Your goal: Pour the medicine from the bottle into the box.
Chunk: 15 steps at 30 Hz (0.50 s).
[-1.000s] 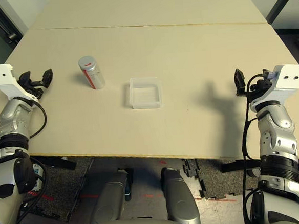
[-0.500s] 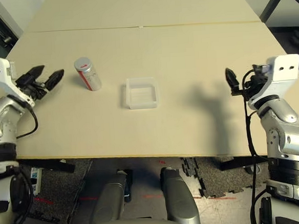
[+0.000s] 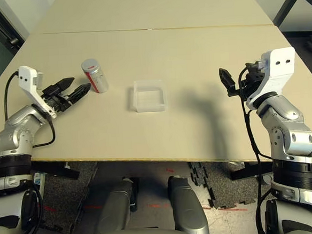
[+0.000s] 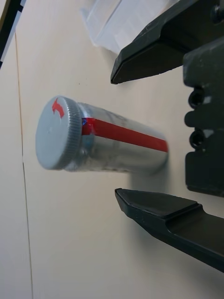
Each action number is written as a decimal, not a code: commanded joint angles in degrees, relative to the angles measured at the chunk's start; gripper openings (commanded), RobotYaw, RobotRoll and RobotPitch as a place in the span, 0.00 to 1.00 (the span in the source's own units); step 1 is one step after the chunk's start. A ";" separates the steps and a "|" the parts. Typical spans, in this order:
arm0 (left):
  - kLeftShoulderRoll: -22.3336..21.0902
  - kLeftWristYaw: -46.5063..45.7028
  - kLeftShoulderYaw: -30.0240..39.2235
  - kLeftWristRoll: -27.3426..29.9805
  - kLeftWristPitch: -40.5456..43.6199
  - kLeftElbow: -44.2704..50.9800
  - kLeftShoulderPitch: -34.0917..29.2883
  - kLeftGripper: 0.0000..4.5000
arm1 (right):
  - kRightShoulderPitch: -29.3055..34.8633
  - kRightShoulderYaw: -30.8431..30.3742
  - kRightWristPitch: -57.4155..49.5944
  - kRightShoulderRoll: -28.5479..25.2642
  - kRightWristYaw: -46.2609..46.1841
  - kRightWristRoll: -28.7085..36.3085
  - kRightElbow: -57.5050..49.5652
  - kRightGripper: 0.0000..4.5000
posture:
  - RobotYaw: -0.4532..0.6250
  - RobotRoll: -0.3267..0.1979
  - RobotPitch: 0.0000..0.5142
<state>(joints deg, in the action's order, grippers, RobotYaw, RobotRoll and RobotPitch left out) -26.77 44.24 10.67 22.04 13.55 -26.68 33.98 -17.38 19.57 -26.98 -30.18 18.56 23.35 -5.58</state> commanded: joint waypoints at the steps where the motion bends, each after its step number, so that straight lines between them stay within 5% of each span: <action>1: 1.08 0.35 -0.93 -2.13 -3.59 -5.87 1.74 1.00 | -0.07 0.29 -1.50 0.60 -0.63 0.80 -2.67 1.00 | 0.43 0.62 0.32; 15: 4.29 -0.19 -3.29 -9.18 -17.03 -24.30 9.71 1.00 | 0.33 0.28 -3.06 1.87 -1.89 0.94 -5.89 1.00 | 0.40 0.62 0.31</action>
<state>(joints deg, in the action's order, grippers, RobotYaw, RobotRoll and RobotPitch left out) -22.84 43.71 8.01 14.13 -1.95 -48.96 42.96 -17.37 19.61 -29.59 -28.44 16.74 23.98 -10.38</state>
